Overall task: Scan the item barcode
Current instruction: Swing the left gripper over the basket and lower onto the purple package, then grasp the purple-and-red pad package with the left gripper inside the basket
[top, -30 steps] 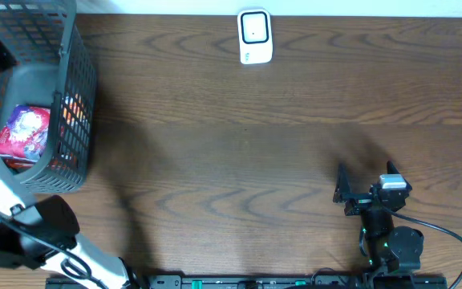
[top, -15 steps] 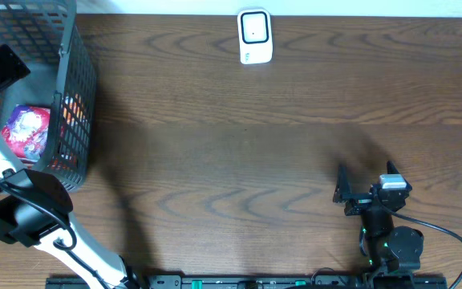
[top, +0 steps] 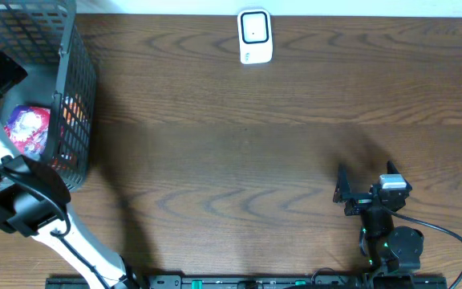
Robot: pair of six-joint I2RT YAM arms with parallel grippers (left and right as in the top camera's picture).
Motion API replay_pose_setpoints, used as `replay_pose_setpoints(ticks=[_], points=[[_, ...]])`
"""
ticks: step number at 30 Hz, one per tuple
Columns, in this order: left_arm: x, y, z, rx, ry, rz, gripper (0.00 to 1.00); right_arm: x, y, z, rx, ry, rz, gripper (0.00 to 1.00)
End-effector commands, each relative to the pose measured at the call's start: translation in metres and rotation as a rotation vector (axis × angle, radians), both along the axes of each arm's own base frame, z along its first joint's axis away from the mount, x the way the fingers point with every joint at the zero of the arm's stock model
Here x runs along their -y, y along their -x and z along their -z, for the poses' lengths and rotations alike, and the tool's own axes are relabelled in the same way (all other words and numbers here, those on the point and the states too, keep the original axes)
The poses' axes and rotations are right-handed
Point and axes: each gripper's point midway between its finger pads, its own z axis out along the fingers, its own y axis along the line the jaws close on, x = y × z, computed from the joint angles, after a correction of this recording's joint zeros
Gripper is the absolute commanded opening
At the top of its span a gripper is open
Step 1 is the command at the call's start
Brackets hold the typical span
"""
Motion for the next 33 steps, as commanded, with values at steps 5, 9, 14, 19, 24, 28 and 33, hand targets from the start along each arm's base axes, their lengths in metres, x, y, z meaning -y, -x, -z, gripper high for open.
replay_pose_setpoints(ticks=[5,9,14,19,24,28,33], points=[[-0.002,-0.004,0.042,-0.069,0.048,-0.107,0.98,0.001,0.000,0.001,-0.001,-0.013,0.006,0.99],[0.002,-0.007,0.059,-0.086,0.074,-0.163,0.98,0.001,0.000,0.001,-0.001,-0.013,0.006,0.99],[0.004,-0.002,0.072,-0.141,0.033,-0.262,0.98,0.001,0.000,0.001,-0.001,-0.013,0.006,0.99],[0.008,0.008,0.086,-0.214,0.001,-0.341,0.98,0.001,0.000,0.001,-0.001,-0.013,0.006,0.99],[0.011,0.007,0.103,-0.255,0.012,-0.340,0.98,0.001,0.000,0.001,-0.001,-0.013,0.006,0.99],[0.013,0.011,0.119,-0.304,0.026,-0.336,0.98,0.001,0.000,0.001,-0.001,-0.013,0.006,0.99],[0.018,0.020,0.142,-0.380,0.048,-0.333,0.88,0.001,0.000,0.001,-0.001,-0.013,0.006,0.99]])
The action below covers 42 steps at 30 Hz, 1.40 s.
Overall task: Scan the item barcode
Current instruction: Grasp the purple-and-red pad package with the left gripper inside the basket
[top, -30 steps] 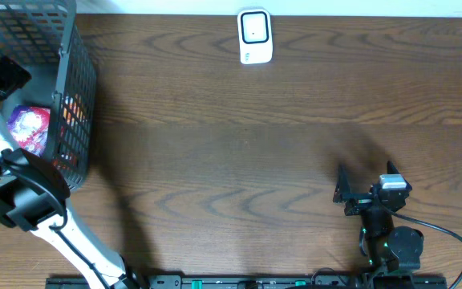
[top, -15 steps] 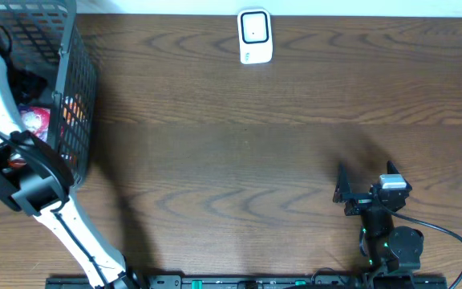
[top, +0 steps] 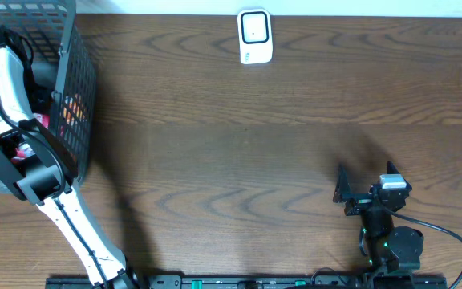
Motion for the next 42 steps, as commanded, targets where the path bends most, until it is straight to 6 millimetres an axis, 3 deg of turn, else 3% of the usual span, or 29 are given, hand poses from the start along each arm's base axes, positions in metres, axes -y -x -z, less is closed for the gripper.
replay_pose_setpoints(ticks=[1,2,5,7,11,14,17,20,26,37,42], points=[[0.001,0.011,0.025,-0.087,0.011,-0.012,0.83,0.001,0.000,0.001,-0.001,-0.013,0.006,0.99],[0.002,0.013,0.028,-0.096,0.016,-0.012,0.76,0.001,0.000,0.001,-0.001,-0.013,0.006,0.99],[0.004,0.017,0.034,-0.119,0.028,-0.008,0.69,0.001,0.000,0.001,-0.001,-0.013,0.006,0.99],[0.005,0.017,0.034,-0.126,0.035,0.012,0.55,0.001,0.000,0.001,-0.001,-0.013,0.006,0.99],[0.006,0.020,0.034,-0.149,0.055,0.065,0.51,0.001,0.000,0.001,-0.001,-0.013,0.006,0.99],[0.005,0.019,0.034,-0.152,0.060,0.085,0.52,0.001,0.000,0.001,-0.001,-0.013,0.006,0.99],[0.005,0.018,0.029,-0.144,0.056,0.097,0.77,0.001,0.000,0.001,-0.001,-0.013,0.006,0.99],[0.003,0.015,0.020,-0.120,0.044,0.099,0.80,0.001,0.000,0.001,-0.001,-0.013,0.006,0.99],[0.001,0.009,0.004,-0.072,0.018,0.098,0.81,0.001,0.000,0.001,-0.001,-0.013,0.006,0.99],[0.013,0.002,0.017,-0.103,0.040,0.223,0.81,0.001,0.000,0.001,-0.001,-0.013,0.006,0.99],[0.010,0.010,0.025,-0.155,0.012,0.232,0.81,0.001,0.000,0.001,-0.001,-0.013,0.006,0.99]])
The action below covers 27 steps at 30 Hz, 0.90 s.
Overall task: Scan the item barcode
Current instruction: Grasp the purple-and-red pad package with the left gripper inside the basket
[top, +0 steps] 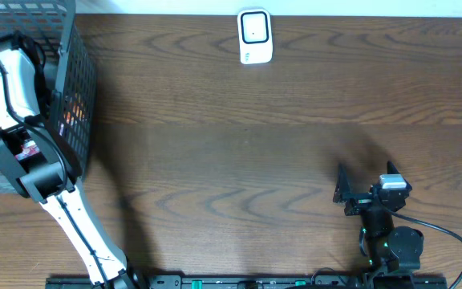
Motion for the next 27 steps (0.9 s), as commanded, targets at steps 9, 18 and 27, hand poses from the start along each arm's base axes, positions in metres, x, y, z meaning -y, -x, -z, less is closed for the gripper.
replay_pose_setpoints(ticks=[9,18,27], points=[[0.000,0.025,0.010,-0.141,-0.018,0.072,0.81,0.001,0.000,0.001,-0.001,-0.013,0.006,0.99],[0.007,0.040,0.041,-0.197,0.016,0.089,0.30,0.001,0.000,0.001,-0.001,-0.013,0.006,0.99],[0.003,0.029,0.006,-0.160,-0.002,0.089,0.07,0.001,0.000,0.001,-0.001,-0.013,0.006,0.99]])
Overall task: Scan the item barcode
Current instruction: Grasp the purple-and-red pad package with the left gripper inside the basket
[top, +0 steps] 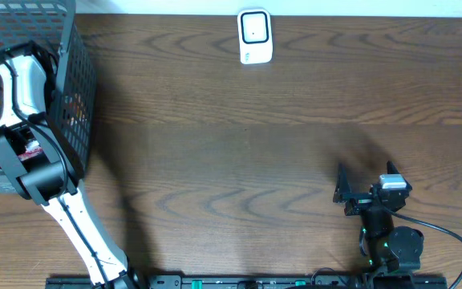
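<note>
A black wire basket (77, 56) stands at the table's far left. My left arm (24, 88) reaches down into it, and its gripper is hidden under the arm and the mesh. A sliver of a pink and white packet (29, 150) shows beside the arm's elbow. Something orange-red (72, 108) shows through the basket's right wall. The white barcode scanner (255, 36) lies at the far edge, in the middle. My right gripper (343, 191) rests low at the near right, away from everything; its jaw state is unclear from above.
Dark wooden table (239, 152). The basket's right wall rises tall between my left arm and the table's middle. The right arm's base and cable (443, 237) sit at the near right edge.
My left arm has shifted slightly right and toward the near side inside the basket. The right arm, the scanner and the basket stand where they were.
At first my left arm stood at the basket's near left side, with the pink packet in plain view inside. Then the arm was stretched over the basket's inside, covering the packet. It has stayed in the basket since, with small shifts. The right arm never moved.
</note>
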Robot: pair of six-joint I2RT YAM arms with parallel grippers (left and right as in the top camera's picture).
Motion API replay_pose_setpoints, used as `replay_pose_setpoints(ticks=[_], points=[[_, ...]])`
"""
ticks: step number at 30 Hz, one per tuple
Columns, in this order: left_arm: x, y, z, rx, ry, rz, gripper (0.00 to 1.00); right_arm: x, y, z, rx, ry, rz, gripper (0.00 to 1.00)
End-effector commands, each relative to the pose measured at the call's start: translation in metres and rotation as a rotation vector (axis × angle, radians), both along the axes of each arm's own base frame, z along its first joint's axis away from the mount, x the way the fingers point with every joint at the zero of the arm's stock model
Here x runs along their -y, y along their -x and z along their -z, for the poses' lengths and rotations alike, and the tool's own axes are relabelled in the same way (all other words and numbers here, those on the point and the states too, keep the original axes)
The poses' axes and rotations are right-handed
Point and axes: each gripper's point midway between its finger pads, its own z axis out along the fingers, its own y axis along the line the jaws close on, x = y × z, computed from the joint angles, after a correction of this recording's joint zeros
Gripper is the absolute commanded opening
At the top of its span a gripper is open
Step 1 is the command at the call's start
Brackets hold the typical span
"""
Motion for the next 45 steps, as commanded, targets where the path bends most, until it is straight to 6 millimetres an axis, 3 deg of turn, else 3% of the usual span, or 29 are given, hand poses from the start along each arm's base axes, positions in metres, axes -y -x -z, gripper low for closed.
replay_pose_setpoints(ticks=[1,7,12,14,17,18,19,22,24,26,34,45], points=[[-0.001,-0.005,-0.010,0.020,0.028,-0.020,0.07,0.001,0.000,0.001,-0.001,-0.013,0.006,0.99],[0.006,-0.040,-0.078,0.296,0.052,-0.027,0.07,0.001,0.000,0.001,-0.001,-0.013,0.006,0.99],[0.025,-0.069,-0.154,0.632,0.097,0.008,0.07,0.001,0.000,0.001,-0.001,-0.013,0.006,0.99],[0.030,-0.073,-0.185,0.736,0.092,0.028,0.07,0.001,0.000,0.001,-0.001,-0.013,0.006,0.99],[0.031,-0.071,-0.215,0.816,0.059,0.047,0.08,0.001,0.000,0.001,-0.001,-0.013,0.006,0.99],[0.031,-0.069,-0.220,0.823,0.052,0.047,0.09,0.001,0.000,0.001,-0.001,-0.013,0.006,0.99],[0.031,-0.067,-0.221,0.820,0.044,0.046,0.23,0.001,0.000,0.001,-0.001,-0.013,0.006,0.99],[0.027,-0.057,-0.211,0.754,0.025,0.035,0.68,0.001,0.000,0.001,-0.001,-0.013,0.006,0.99],[0.023,-0.051,-0.198,0.697,0.007,0.022,0.87,0.001,0.000,0.001,-0.001,-0.013,0.006,0.99],[0.017,-0.043,-0.181,0.621,-0.015,0.009,0.95,0.001,0.000,0.001,-0.001,-0.013,0.006,0.99],[-0.006,-0.016,-0.120,0.353,-0.114,-0.023,1.00,0.001,0.000,0.001,-0.001,-0.013,0.006,0.99],[-0.009,-0.017,-0.061,0.213,-0.063,-0.024,0.99,0.001,0.000,0.001,-0.001,-0.013,0.006,0.99]])
